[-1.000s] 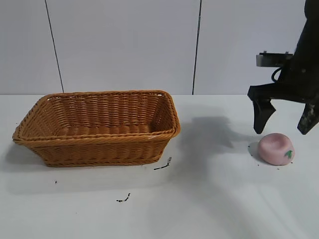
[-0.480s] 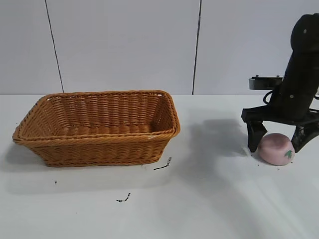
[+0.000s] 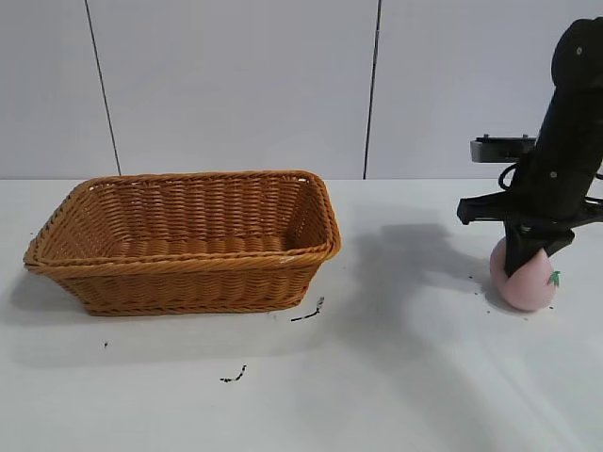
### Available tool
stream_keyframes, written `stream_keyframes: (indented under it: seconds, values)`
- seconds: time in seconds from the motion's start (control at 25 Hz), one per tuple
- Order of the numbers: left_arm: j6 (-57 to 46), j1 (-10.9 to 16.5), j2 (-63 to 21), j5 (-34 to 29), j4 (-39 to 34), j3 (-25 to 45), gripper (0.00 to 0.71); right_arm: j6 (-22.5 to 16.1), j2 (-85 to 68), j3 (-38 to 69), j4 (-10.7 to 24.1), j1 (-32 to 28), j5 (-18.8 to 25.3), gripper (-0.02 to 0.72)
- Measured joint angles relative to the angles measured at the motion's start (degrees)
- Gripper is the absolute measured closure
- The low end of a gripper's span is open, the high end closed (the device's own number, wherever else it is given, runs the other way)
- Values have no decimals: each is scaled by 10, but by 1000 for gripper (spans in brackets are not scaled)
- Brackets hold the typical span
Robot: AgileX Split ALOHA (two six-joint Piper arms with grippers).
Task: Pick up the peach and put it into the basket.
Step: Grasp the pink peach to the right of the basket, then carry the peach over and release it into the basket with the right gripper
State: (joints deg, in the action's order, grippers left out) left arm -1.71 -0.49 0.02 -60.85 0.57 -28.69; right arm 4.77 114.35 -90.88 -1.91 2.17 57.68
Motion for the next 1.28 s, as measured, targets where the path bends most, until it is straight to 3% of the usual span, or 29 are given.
stream_keyframes:
  seconds: [0.24,0.44,0.76,0.88,1.04,1.28]
  values:
    - [0,0,0,0,0,0,17,-4,-24,-138,-1,2,108,719]
    - [0,0,0,0,0,0,17,-4,-24,-228,1,50,116,720]
    - [0,0,0,0,0,0,17,-18,-3,-293,-5,196,117,720]
    - [0,0,0,0,0,0,17,-19,19,-293,-11,254,99,720]
    - [0,0,0,0,0,0,17,-19,63,-293,-13,315,42,720]
    - [0,0,0,0,0,0,17,-18,156,-293,7,346,-44,720]
